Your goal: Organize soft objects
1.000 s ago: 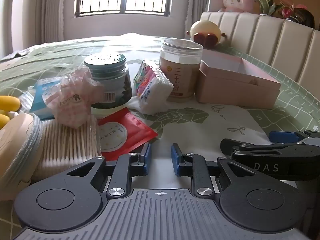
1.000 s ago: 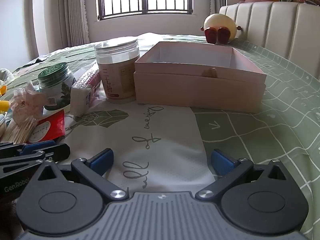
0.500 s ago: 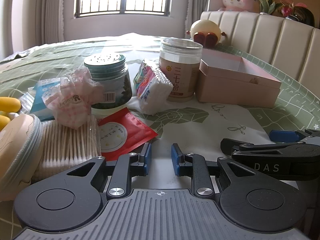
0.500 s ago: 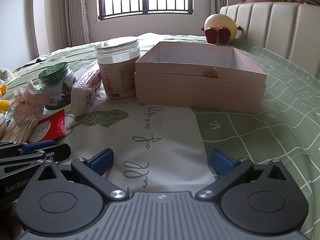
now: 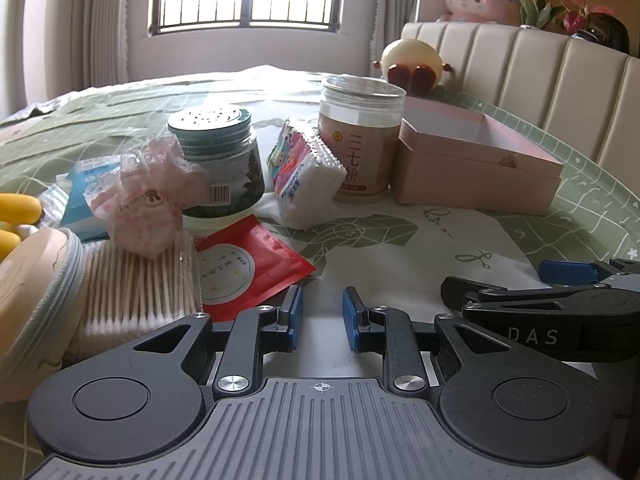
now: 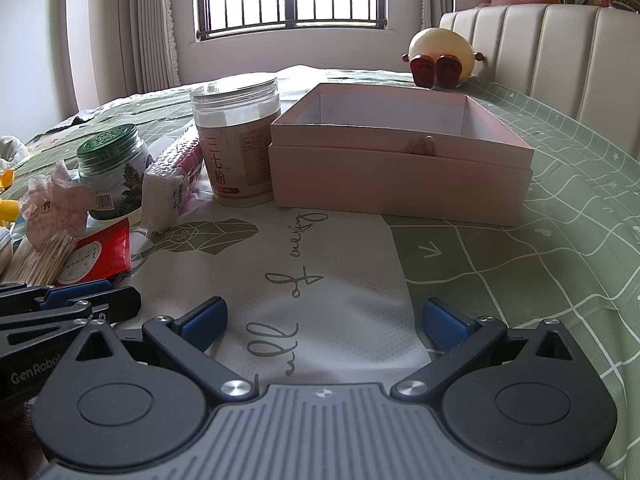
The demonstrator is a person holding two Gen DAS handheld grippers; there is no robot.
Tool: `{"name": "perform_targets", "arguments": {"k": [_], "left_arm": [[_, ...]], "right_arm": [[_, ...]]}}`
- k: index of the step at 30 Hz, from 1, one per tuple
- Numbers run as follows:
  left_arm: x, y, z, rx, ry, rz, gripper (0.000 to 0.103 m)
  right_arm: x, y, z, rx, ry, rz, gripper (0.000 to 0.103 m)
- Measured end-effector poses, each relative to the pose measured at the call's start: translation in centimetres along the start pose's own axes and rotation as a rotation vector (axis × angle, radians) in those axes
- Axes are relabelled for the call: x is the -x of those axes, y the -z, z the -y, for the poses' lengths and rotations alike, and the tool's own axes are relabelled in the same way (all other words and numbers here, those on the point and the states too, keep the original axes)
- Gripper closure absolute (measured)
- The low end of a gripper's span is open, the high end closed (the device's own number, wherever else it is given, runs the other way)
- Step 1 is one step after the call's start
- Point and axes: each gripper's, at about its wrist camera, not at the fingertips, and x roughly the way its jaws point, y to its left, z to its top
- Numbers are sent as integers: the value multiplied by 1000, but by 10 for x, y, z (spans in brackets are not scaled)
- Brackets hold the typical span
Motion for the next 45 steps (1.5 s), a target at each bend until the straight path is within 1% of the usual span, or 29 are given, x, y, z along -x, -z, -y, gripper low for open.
{"name": "perform_targets", "arguments": {"k": [23,31,45], "left_arm": [[-2,-1,-2,8,-1,2,78],[-2,-1,2,-4,-25,4,78],[-3,0,1,-1,-23,4,77]], "right_arm": [[-1,-1,0,2,-3,2,0],[-1,0,0,3,-2,3,0],[-1,0,-1,4,-1,3,0]]}}
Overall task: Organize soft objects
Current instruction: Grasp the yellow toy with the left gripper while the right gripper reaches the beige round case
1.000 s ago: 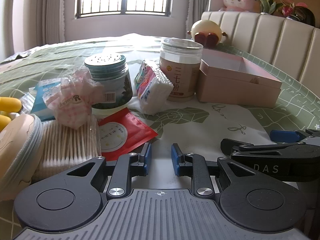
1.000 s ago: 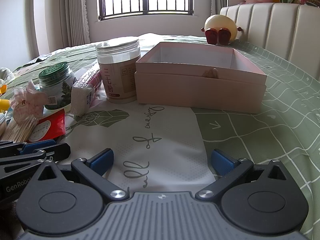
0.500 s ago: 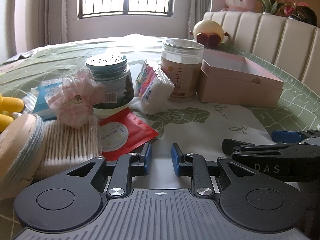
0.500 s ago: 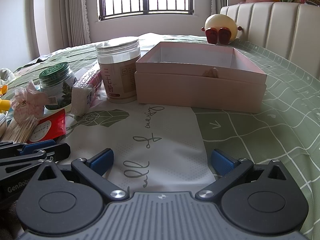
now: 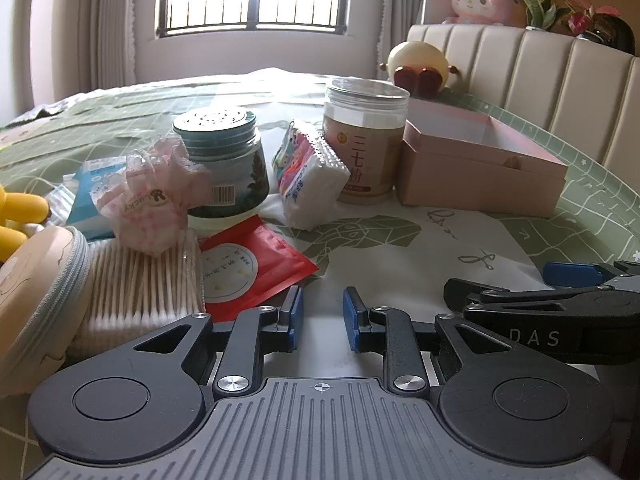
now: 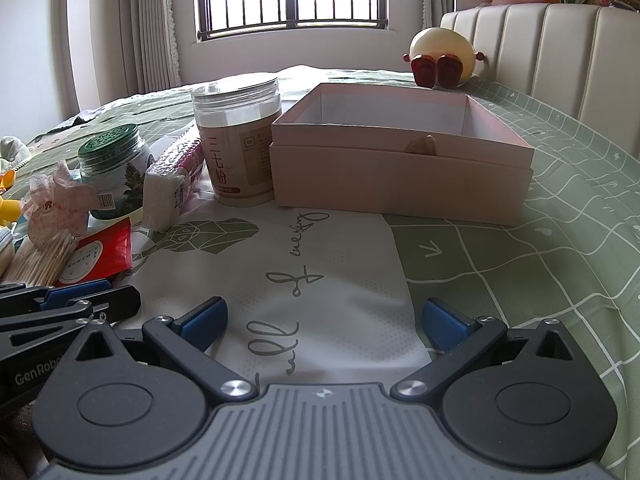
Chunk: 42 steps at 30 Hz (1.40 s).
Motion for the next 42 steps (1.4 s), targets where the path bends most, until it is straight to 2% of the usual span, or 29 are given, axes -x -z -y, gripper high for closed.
{"name": "perform_targets", "arguments": {"k": [6,11,16,19,21,24,25,27,29,32,34,37,42], "left_arm": [[1,0,-1,11,4,1,78],[11,1,-6,65,24,7,78],[40,-11,-22,90,140,-8,78],[69,-30,-51,125,194,47,78],[90,-41,-81,145,133,112,78],[116,-53,-137,110,-92,240,78],[121,-56,-159,115,-164,251,77],[123,-62,-202,166,-230,217,77],[121,-66,-242,235,-223,174,77],[114,-69,-274,262,-141,128,77],[102,-70,-278,242,-122,109,77],[80,-68,-281,202,-109,75,77],[51,-61,-276,181,-104,34,76]], "right_arm": [[0,-2,3,-6,-15,-20,0],[-3,-18,12,12,-78,-157,0],[-11,-32,12,92,-115,-298,0],[-13,-33,9,99,-97,-334,0],[-10,-30,2,125,-68,-328,0],[-7,-28,-6,161,-64,-303,0],[-6,-28,-8,160,-62,-298,0],[-1,-30,-13,160,-68,-281,0],[11,-33,-26,179,-92,-232,2],[38,-43,-58,230,-115,-103,2],[50,-52,-79,251,-153,-49,2],[56,-65,-106,276,-223,-40,2],[59,-68,-137,382,-208,-5,2]]}}
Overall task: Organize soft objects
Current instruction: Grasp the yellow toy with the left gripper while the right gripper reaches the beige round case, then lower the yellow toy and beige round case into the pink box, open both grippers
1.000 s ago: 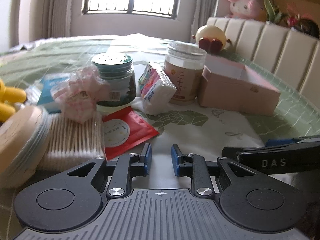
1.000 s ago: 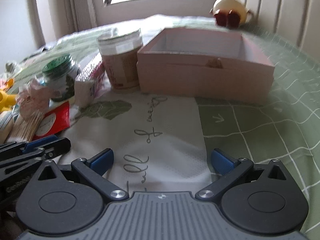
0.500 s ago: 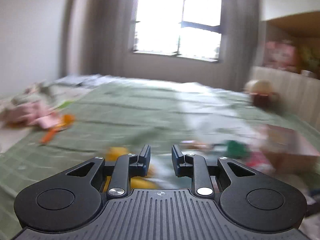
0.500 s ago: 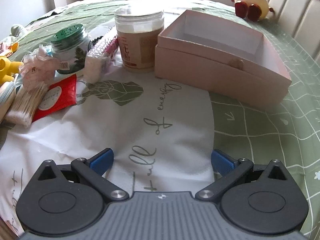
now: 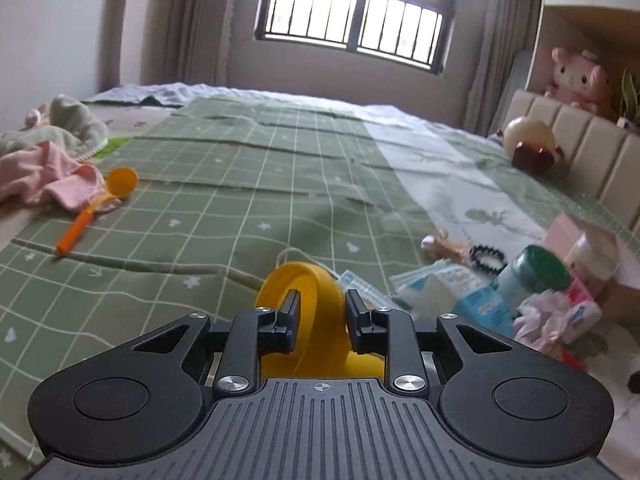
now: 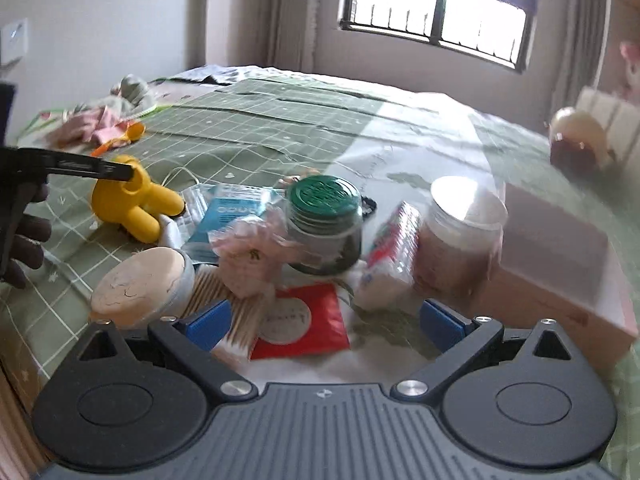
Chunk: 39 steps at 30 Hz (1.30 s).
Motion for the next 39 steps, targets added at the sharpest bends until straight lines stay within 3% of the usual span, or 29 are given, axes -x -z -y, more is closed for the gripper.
{"name": "perform_targets", "arguments": {"k": [4,7,11,18,24,27,29,32,39], "left_arm": [[-16,5,-4,-7,48,-38,77],[-15,10,-9,56,79,-29,81],[-2,15,-12,82,93,9,82],[27,20,-13,79,136,53,83],[47,24,-27,109,131,73,83],[55,24,-34,130,120,85,83],[58,22,-38,144,117,91,83],[64,15,-35,135,117,100,83],[82,-29,4,47,122,182,83]], "right_arm": [[5,4,-16,67,-5,40,2],[2,3,-31,88,-51,43,2],[-7,1,-43,43,-167,8,2],[-38,-14,-57,-105,-280,-25,10],[-70,-14,-70,-151,-360,-123,19],[-67,-17,-77,-141,-372,-122,34],[-58,-21,-79,-121,-390,-94,50],[-42,-33,-80,-100,-419,-58,63],[-10,-65,-52,-88,-410,49,68]]}}
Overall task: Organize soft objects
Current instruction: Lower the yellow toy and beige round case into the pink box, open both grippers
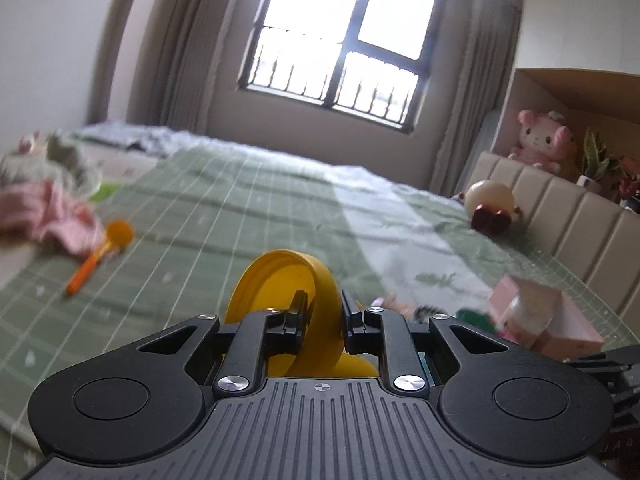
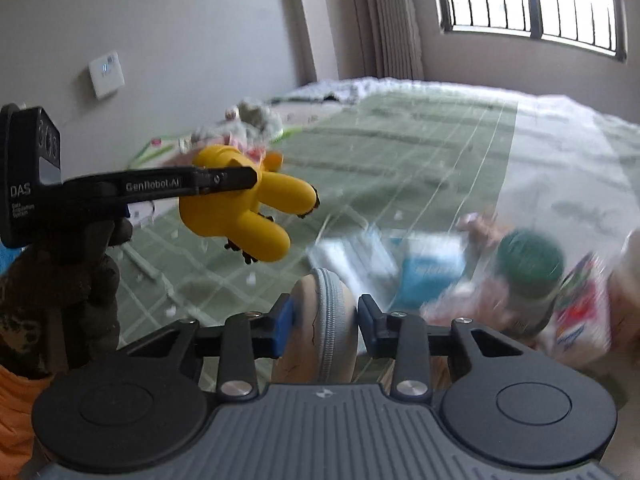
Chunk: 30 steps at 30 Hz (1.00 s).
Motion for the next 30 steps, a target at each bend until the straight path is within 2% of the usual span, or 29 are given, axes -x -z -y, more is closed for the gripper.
{"name": "perform_targets", "arguments": {"k": [2,5,8,10,13,16,17,19,21,23,26,30], "left_arm": [[0,-14,17,-19,18,17,83],[-8,-40,55,-62,84,45,83],[-27,-65,112,-165,177,72,84],[-48,-79,154,-210,259,63,85],[-86,-95,219,-233,368,55,85],[-132,-102,276,-185,485,24,86],[-148,-100,292,-157,526,-11,85],[-191,-88,322,-101,601,-137,83],[-230,-62,345,-85,590,-267,83],[-254,-32,356,-139,501,-326,82],[-257,-6,350,-185,453,-314,82],[-219,5,320,-188,458,-260,82]], "right_arm": [[21,-15,17,-14,13,54,68],[61,-35,54,-36,62,152,68],[106,-50,100,-33,186,253,68],[128,-55,137,-61,273,284,68],[150,-49,207,-190,350,283,68],[151,-27,280,-272,367,193,64],[149,-16,300,-298,421,168,58],[149,15,326,-311,557,130,56],[156,42,333,-308,597,132,54],[165,69,334,-329,596,141,45],[166,97,317,-303,607,143,42],[153,115,284,-226,608,145,36]]}}
